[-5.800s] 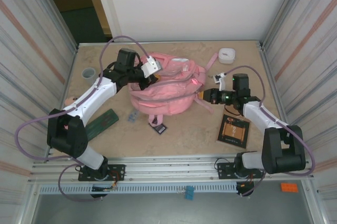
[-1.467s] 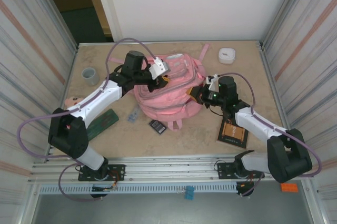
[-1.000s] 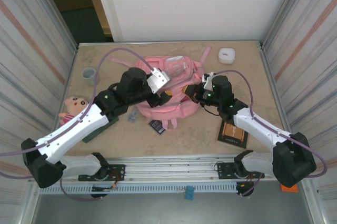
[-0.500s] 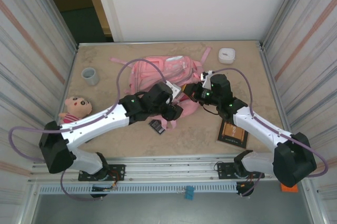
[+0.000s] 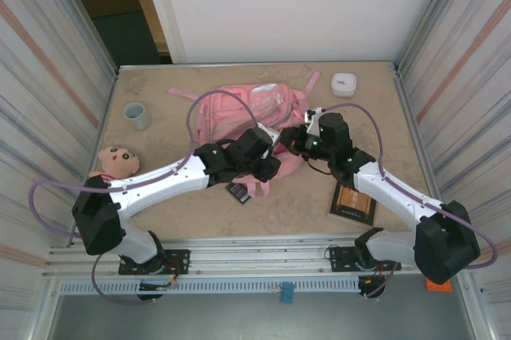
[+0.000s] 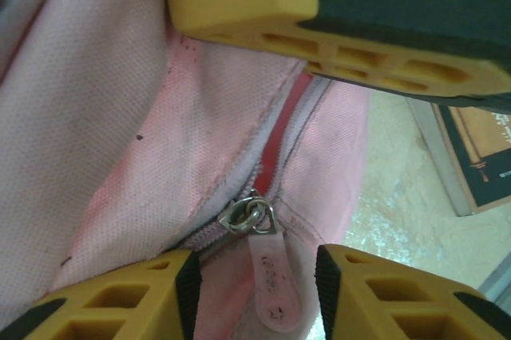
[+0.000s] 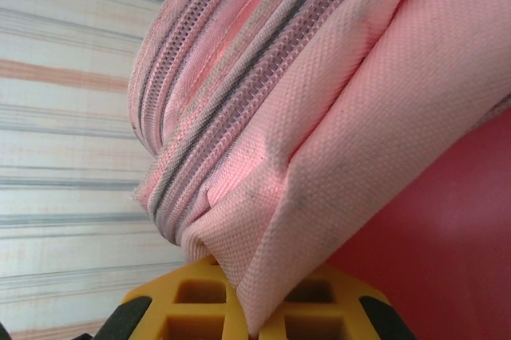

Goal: Pack the student bag

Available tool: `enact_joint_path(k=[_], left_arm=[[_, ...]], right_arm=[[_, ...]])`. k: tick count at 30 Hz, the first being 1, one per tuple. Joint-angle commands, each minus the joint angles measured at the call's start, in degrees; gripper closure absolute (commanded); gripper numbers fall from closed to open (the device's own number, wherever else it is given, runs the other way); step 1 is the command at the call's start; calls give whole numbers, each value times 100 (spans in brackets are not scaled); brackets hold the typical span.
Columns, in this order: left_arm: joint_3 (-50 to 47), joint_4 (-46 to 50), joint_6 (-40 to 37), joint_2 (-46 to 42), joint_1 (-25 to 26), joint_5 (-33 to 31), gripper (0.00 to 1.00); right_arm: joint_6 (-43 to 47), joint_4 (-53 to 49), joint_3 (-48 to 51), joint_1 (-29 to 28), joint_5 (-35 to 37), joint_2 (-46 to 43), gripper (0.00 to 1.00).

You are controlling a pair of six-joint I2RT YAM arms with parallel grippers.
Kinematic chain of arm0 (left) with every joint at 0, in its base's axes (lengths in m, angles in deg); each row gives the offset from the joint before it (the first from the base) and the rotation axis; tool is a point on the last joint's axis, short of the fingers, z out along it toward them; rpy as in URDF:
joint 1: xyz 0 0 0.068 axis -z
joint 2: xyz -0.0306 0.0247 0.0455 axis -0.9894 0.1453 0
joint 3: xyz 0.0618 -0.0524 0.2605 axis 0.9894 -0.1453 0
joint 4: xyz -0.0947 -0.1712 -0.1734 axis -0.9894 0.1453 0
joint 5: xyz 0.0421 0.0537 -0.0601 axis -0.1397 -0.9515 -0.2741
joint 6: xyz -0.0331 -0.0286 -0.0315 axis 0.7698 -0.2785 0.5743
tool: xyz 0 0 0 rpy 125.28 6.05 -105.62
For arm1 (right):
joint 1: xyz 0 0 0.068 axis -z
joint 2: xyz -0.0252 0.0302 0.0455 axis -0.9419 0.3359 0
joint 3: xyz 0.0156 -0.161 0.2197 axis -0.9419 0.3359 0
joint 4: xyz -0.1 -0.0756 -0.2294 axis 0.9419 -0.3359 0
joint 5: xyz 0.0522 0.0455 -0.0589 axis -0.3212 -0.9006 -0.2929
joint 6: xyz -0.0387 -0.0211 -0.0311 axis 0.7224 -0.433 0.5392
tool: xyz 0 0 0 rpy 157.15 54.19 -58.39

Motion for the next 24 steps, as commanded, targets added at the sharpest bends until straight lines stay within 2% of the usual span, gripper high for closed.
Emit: enact_joint_path(k=[1,6,10,17,24], left_arm=[[125,243,222,103,34,-371,65],[-78,266,266,-35,34,-453,90],[-401,69,169,-338,-25,-153,100],[-1086,-177,160,-958,-295,367,100],[-1909,-556,-97,-1711,-760,732,100]], right_arm=[[76,462,-415,-63,-21,-239,100],[207,191,-404,-50,54,-316,100],[293,29,-404,69,-54,-319,100],[540,-407,-407,535,-317,-485,100],[895,-943,-399,1362,-791,-698,100]])
